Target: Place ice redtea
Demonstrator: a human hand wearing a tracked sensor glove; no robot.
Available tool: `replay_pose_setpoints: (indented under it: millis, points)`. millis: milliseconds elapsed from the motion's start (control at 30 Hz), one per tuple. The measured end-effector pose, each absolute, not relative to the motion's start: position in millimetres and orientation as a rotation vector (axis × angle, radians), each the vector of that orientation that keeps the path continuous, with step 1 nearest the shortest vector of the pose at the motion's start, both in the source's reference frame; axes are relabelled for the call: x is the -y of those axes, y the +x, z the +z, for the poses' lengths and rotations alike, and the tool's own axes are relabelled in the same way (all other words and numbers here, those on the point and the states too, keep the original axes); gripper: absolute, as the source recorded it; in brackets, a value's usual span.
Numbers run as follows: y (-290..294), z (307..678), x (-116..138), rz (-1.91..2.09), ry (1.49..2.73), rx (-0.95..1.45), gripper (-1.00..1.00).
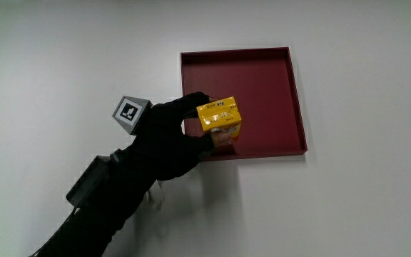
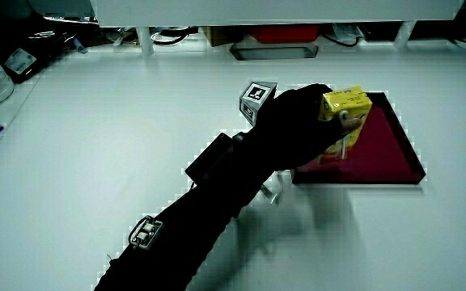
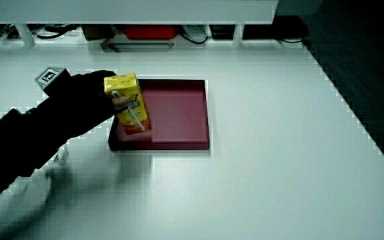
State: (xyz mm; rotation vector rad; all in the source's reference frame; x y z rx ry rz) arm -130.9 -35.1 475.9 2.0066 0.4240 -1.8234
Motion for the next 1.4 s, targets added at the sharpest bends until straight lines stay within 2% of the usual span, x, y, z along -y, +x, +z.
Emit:
replay_pose_setpoints:
  millis: [433,667,1133,1400]
  points:
    - [-133.3,501.6,31.9,-1.799,2.032,-0.323,0.0]
    - [-133.0,515.4,30.0,-1.804,1.998,-0.288,0.0]
    - [-128.0,518.0,30.8,-1.802,1.944,-0.287,0.0]
    - [-126.0,518.9,31.9,-1.814,1.934,-0.286,-0.24]
